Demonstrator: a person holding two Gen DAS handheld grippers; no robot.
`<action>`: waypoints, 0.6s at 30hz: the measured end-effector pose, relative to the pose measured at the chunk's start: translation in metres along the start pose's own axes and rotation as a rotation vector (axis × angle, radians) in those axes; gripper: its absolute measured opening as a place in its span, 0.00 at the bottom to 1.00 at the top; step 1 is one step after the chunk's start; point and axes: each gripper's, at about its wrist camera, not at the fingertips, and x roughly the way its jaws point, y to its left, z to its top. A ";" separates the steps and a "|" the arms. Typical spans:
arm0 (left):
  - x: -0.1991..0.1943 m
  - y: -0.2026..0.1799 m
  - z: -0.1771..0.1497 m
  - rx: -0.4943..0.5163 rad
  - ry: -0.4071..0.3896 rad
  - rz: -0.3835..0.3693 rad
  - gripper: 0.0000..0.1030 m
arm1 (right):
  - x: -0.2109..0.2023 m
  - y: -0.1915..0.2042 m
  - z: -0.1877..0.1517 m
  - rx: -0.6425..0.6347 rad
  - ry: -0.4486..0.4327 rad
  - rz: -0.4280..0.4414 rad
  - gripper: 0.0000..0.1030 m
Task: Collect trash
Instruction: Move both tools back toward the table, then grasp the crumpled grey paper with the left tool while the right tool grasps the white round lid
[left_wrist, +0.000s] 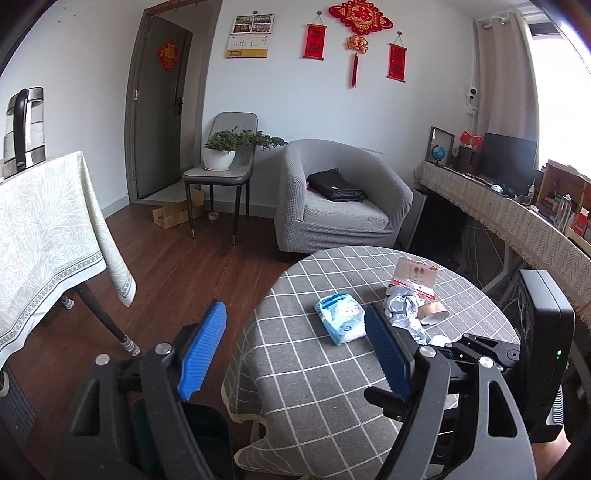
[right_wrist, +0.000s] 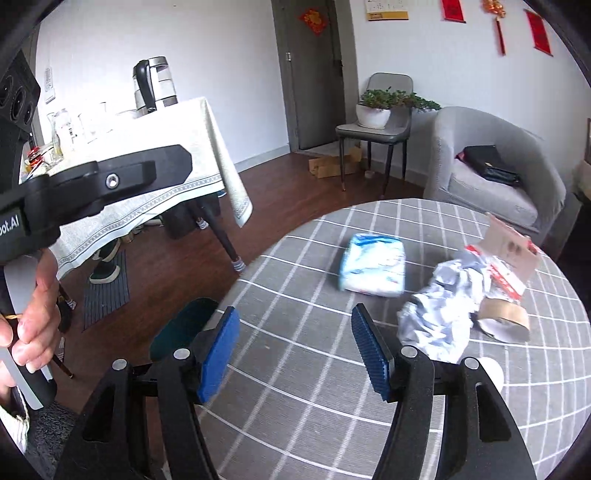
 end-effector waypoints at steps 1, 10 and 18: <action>0.005 -0.005 -0.001 -0.004 0.009 -0.012 0.78 | -0.004 -0.009 -0.002 0.008 0.004 -0.016 0.63; 0.057 -0.046 -0.009 -0.068 0.084 -0.094 0.80 | -0.029 -0.065 -0.032 0.066 0.034 -0.115 0.68; 0.104 -0.078 -0.024 -0.090 0.188 -0.153 0.83 | -0.042 -0.105 -0.056 0.110 0.079 -0.169 0.71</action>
